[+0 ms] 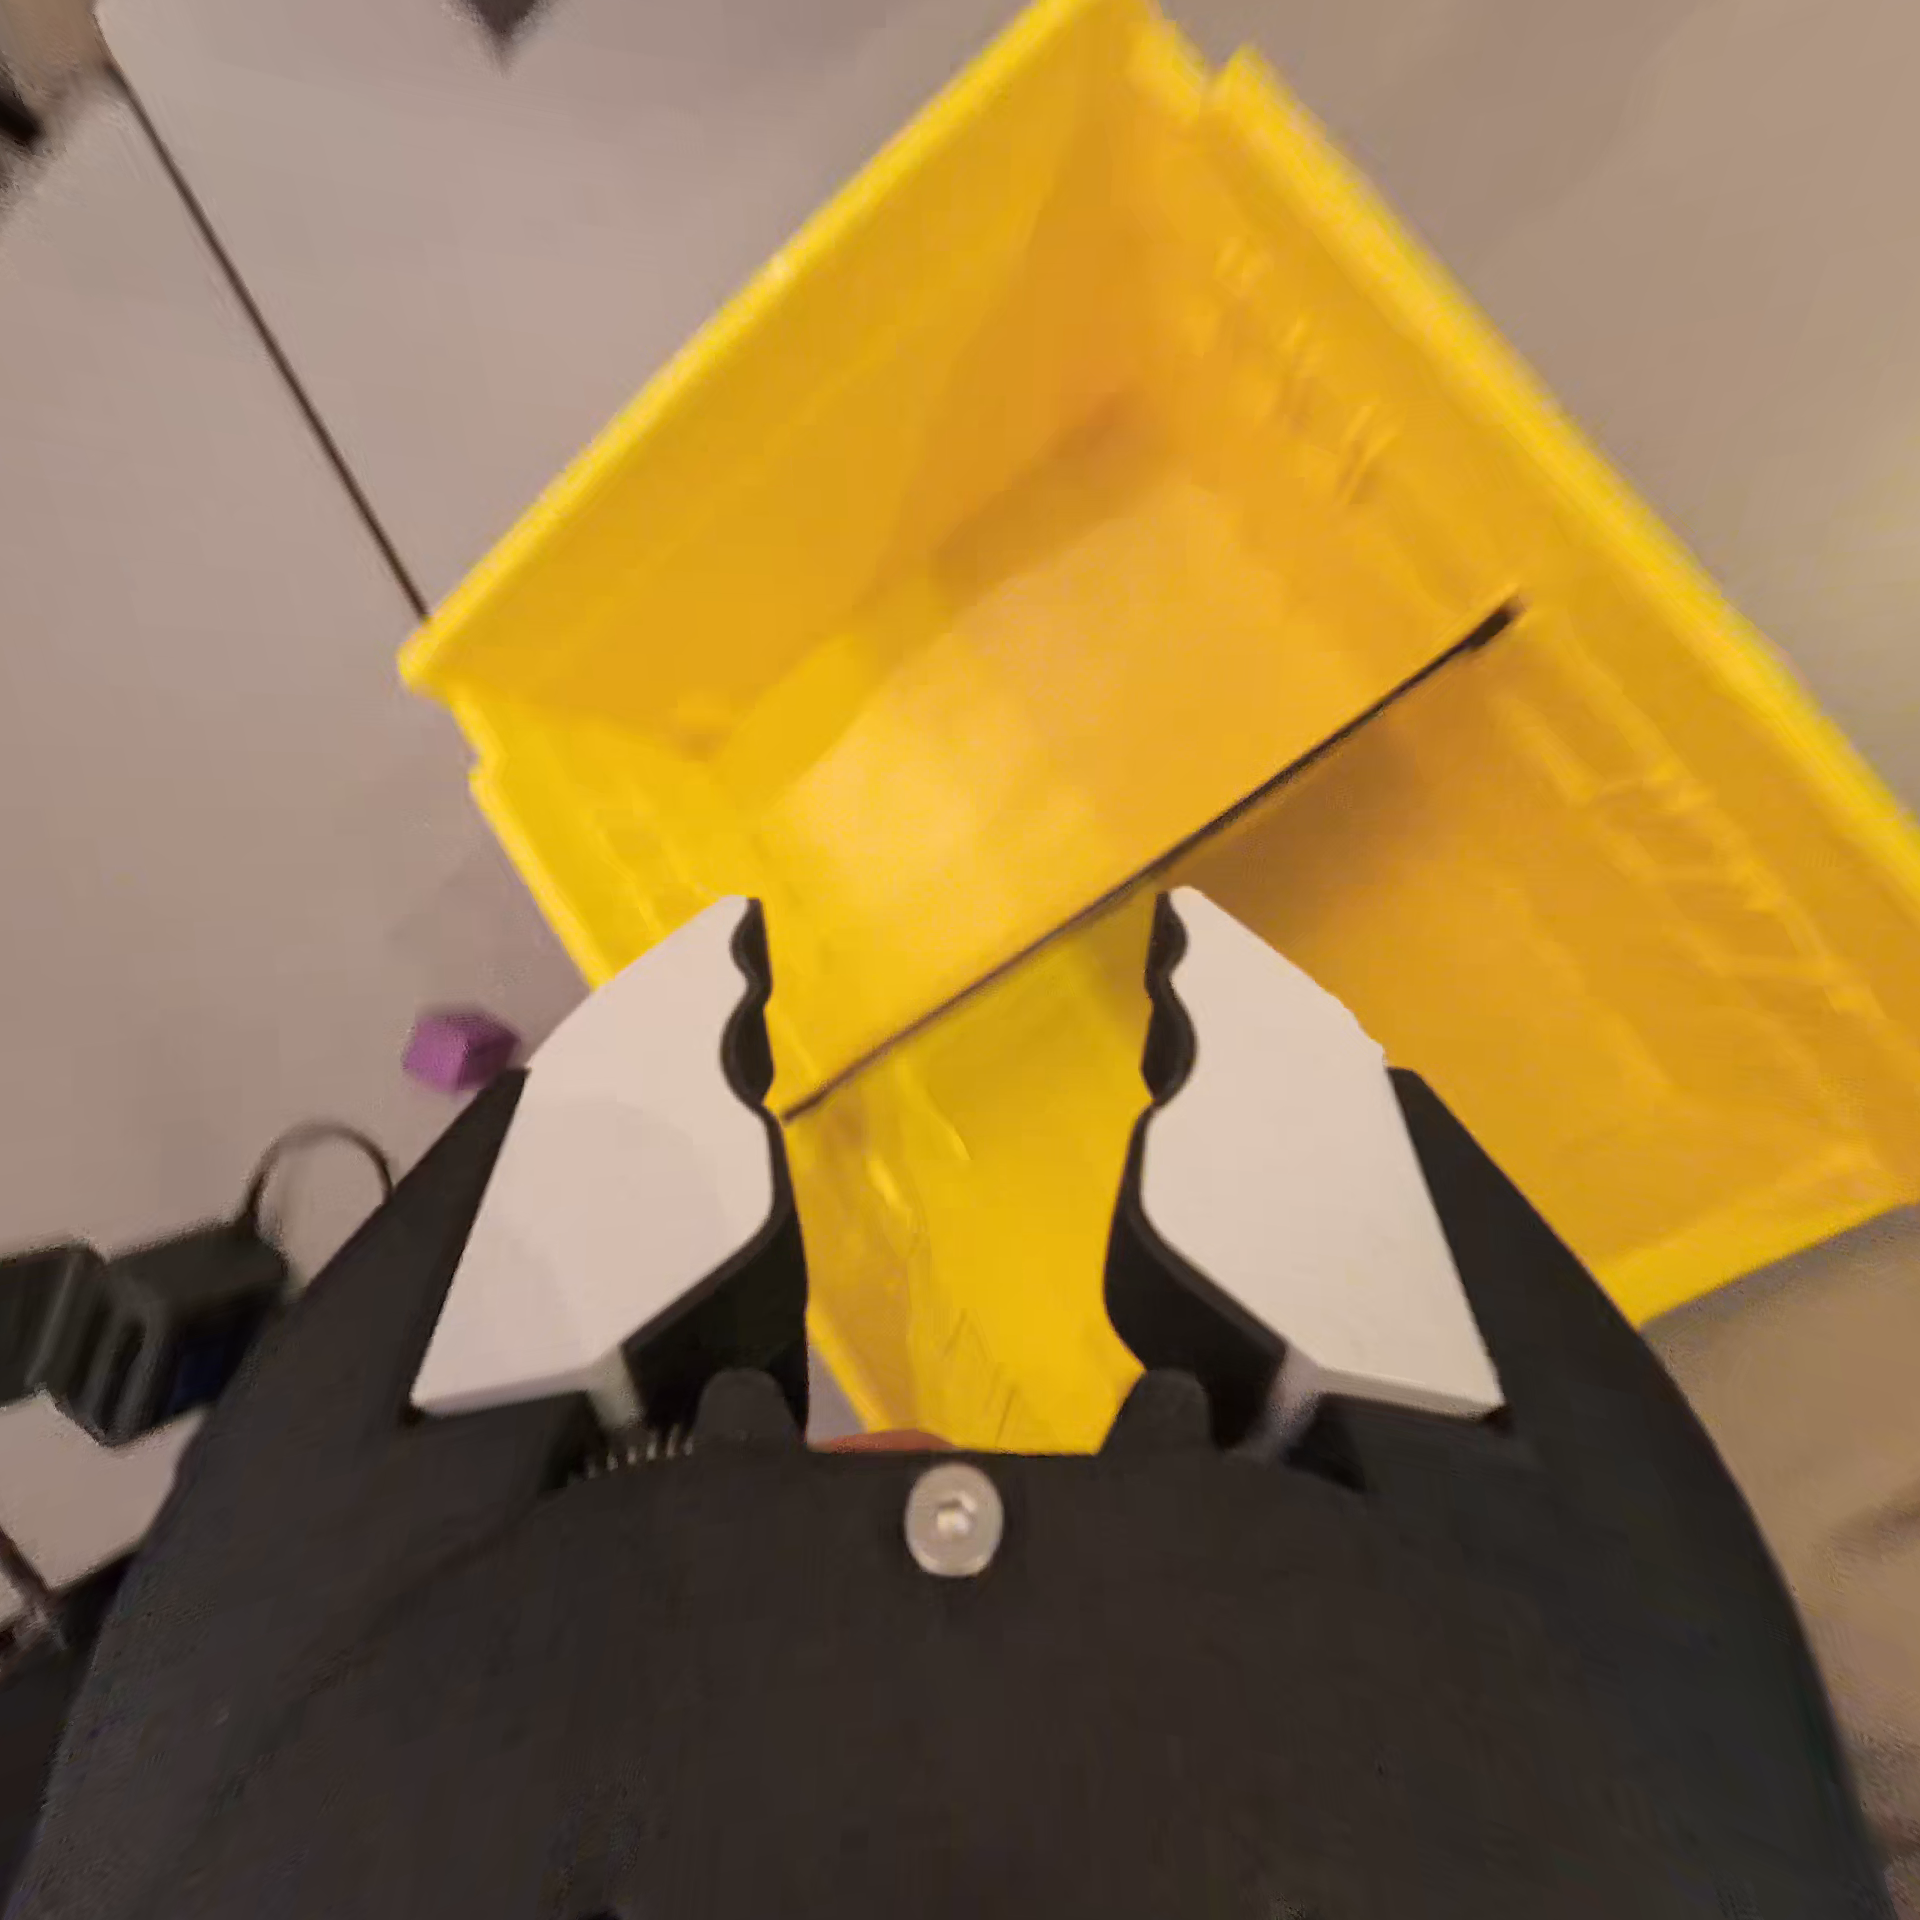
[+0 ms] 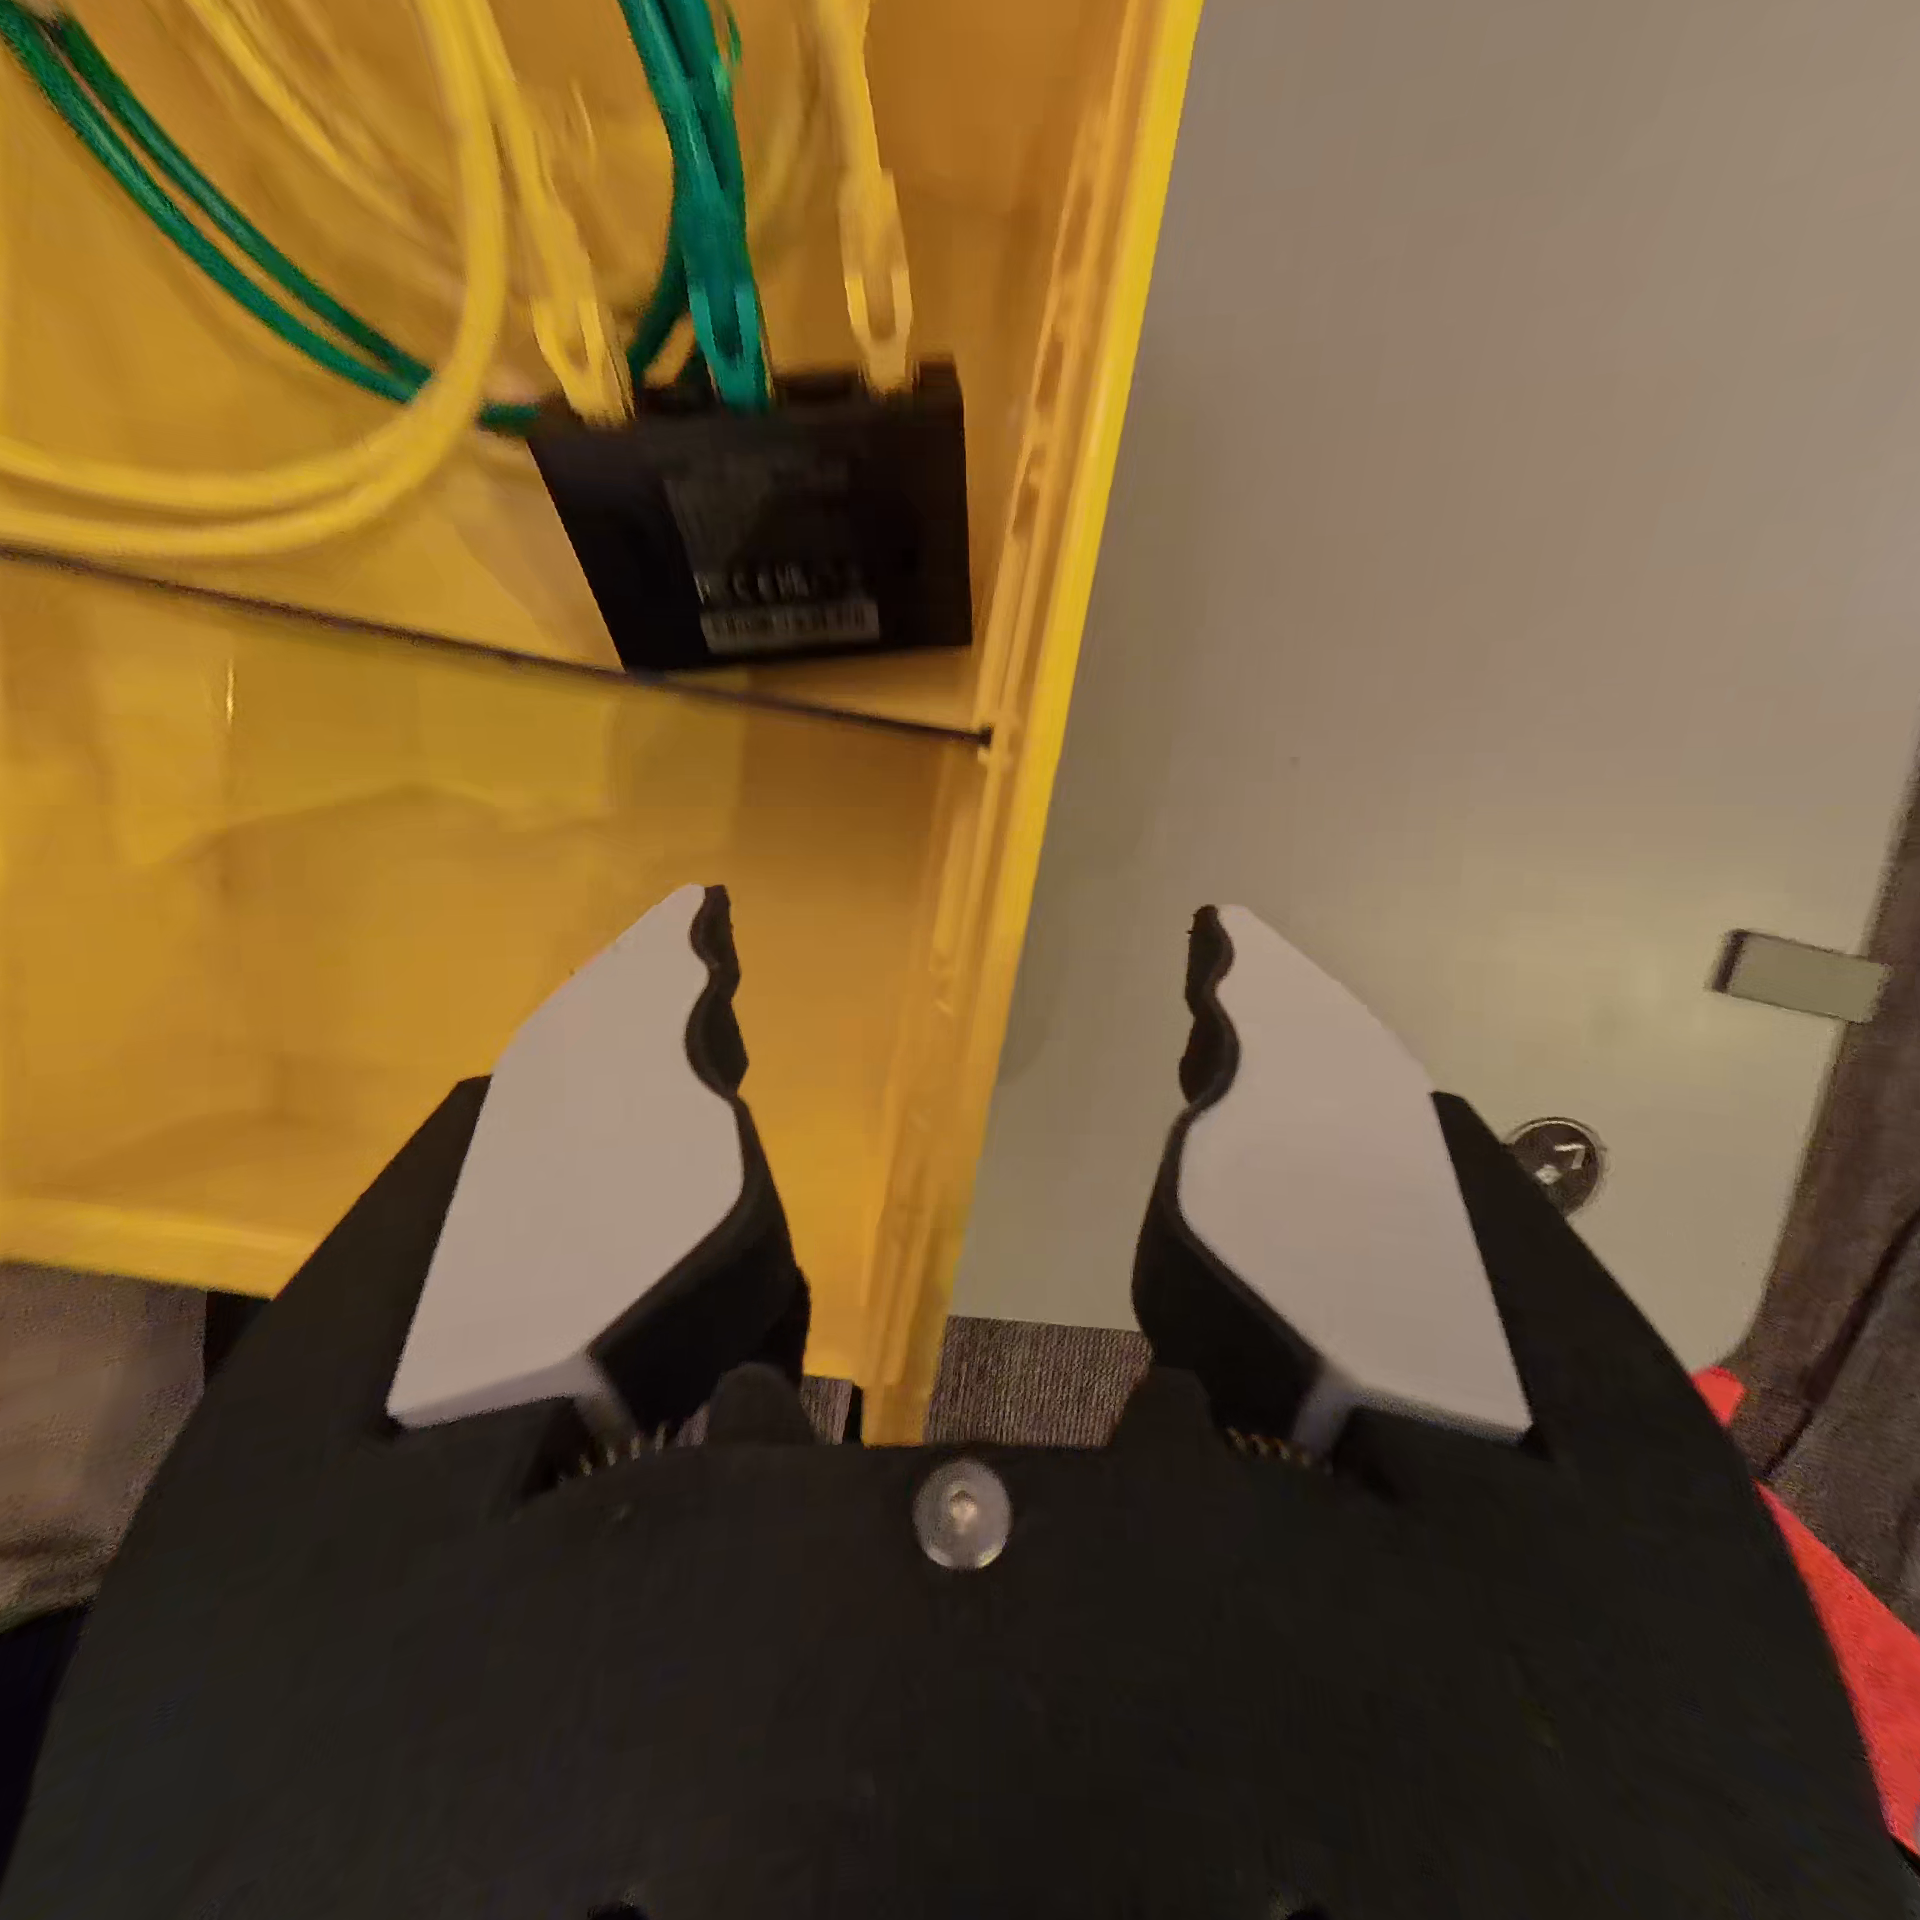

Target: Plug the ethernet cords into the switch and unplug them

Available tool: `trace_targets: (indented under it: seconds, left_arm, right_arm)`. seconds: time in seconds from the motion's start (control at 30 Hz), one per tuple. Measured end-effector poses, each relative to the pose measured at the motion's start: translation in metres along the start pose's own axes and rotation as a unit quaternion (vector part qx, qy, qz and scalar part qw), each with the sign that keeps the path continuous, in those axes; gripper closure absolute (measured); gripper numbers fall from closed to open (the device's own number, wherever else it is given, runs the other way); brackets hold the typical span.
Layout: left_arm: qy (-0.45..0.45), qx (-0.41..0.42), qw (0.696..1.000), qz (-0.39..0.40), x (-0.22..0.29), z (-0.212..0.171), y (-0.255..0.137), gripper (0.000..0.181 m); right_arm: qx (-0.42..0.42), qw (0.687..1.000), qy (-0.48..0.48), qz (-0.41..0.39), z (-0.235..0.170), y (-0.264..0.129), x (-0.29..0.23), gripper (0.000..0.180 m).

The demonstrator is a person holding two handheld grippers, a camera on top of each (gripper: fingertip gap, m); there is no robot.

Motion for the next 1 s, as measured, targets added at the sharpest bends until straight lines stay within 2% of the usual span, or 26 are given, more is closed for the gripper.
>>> trace_targets:
  seconds: [0.1, 0.2, 0.27, 0.3, 0.33, 0.4, 0.43, 0.47, 0.6, 0.77, 1.0]
  left_arm:
    - [-0.074, -0.025, 0.997, -0.017, -0.023, -0.033, 0.000, 0.101]
    - [-0.121, -0.049, 0.991, -0.038, -0.034, -0.059, 0.008, 0.098]
    - [-0.124, -0.078, 0.988, -0.040, -0.036, -0.069, 0.015, 0.098]
    - [-0.124, -0.091, 0.987, -0.036, -0.037, -0.072, 0.018, 0.098]
    - [-0.127, -0.097, 0.987, -0.036, -0.039, -0.075, 0.021, 0.099]
    - [-0.143, -0.089, 0.983, -0.070, -0.041, -0.077, 0.028, 0.110]
    - [-0.148, -0.092, 0.981, -0.080, -0.042, -0.080, 0.033, 0.121]
    - [-0.146, -0.109, 0.980, -0.083, -0.043, -0.084, 0.037, 0.141]
    - [-0.175, -0.080, 0.976, -0.099, -0.050, -0.088, 0.041, 0.171]
    - [-0.173, -0.071, 0.977, -0.107, -0.052, -0.091, 0.040, 0.175]
    - [-0.169, -0.010, 0.982, -0.079, -0.060, -0.089, 0.020, 0.176]
  right_arm:
    - [-0.032, 0.997, -0.030, 0.059, -0.012, 0.018, 0.004, 0.118]
    - [-0.053, 0.991, -0.073, 0.095, -0.020, 0.033, -0.003, 0.128]
    - [-0.038, 0.990, -0.072, 0.116, -0.021, 0.037, -0.008, 0.131]
    - [-0.032, 0.989, -0.068, 0.126, -0.021, 0.037, -0.009, 0.142]
    - [-0.034, 0.988, -0.068, 0.132, -0.022, 0.038, -0.010, 0.143]
    - [-0.028, 0.988, -0.078, 0.128, -0.021, 0.037, -0.015, 0.142]
    - [-0.025, 0.988, -0.076, 0.134, -0.020, 0.037, -0.017, 0.142]
    - [-0.020, 0.987, -0.077, 0.139, -0.020, 0.037, -0.020, 0.141]
    - [-0.010, 0.986, -0.088, 0.144, -0.016, 0.037, -0.038, 0.144]
    - [0.010, 0.981, -0.116, 0.154, -0.008, 0.031, -0.084, 0.138]
    - [0.029, 0.969, -0.155, 0.192, 0.001, 0.023, -0.155, 0.123]
Point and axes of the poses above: each gripper's, where its closed fingertips meet, y out along the fingers, z out of its top, x = y × z across the jaws, the point moved 10 cm from there along -y, back along the fingers, and after that the axes turned 10 degrees about -z, right-handed, at the moved point
